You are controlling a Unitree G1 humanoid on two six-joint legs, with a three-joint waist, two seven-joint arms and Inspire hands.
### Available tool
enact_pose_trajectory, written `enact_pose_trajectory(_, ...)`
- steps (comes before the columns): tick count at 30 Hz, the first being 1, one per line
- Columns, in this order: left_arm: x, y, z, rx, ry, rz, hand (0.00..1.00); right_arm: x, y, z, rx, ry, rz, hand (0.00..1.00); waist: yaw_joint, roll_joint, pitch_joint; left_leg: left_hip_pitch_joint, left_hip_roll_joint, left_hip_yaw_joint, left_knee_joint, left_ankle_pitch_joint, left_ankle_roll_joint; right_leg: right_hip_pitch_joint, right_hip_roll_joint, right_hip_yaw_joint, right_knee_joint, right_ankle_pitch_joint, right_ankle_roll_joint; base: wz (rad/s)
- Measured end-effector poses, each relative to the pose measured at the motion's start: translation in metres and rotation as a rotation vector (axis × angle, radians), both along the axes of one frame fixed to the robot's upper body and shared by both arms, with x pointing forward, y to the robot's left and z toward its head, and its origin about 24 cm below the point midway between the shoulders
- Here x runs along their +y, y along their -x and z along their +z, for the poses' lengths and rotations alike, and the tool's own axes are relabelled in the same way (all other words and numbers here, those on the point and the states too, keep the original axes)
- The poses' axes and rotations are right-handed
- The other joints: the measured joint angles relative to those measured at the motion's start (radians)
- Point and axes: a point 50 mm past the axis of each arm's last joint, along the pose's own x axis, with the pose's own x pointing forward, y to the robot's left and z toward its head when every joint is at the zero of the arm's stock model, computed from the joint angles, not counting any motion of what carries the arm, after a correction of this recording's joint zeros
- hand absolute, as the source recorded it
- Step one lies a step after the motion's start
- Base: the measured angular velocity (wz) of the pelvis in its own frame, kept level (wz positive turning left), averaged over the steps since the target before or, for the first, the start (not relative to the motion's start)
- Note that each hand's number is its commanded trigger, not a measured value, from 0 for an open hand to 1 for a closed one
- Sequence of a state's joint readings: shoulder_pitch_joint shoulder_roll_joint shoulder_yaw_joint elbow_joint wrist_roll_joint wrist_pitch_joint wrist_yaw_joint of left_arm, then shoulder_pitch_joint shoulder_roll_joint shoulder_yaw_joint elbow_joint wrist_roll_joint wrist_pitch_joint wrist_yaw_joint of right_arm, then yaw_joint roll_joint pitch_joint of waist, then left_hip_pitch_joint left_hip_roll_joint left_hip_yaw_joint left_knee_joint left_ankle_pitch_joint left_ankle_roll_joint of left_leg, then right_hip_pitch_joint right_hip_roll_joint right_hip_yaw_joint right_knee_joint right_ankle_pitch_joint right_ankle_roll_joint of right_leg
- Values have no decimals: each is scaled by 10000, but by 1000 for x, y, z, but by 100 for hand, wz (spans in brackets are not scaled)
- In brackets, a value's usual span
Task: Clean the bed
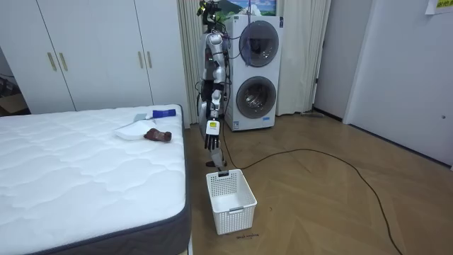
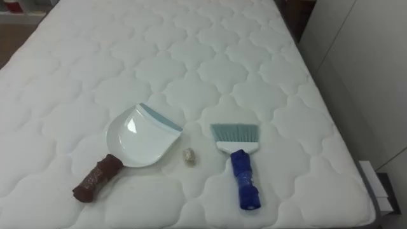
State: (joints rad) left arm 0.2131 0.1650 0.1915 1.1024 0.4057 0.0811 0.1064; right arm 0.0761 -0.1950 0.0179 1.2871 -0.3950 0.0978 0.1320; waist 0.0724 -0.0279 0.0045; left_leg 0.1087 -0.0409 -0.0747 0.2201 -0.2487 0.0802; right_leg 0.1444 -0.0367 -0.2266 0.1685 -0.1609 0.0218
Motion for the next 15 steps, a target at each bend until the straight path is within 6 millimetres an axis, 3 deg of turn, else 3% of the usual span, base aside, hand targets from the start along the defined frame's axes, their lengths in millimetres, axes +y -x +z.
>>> enact_pose_trajectory(6,-1,0,0,-5,-109,-100,0,0,0,0,-54,102,-40,0,-126,70,0,-102,-48,-142,30,3,5,-25,-53,-257,-19,-4,6,6)
enact_pose_trajectory(15,-1,-2,0,-157,-348,-195,0,0,-2,0,-494,271,-298,0,-132,60,0,-103,-53,-128,14,5,7,-25,-62,-287,-18,-28,41,0)
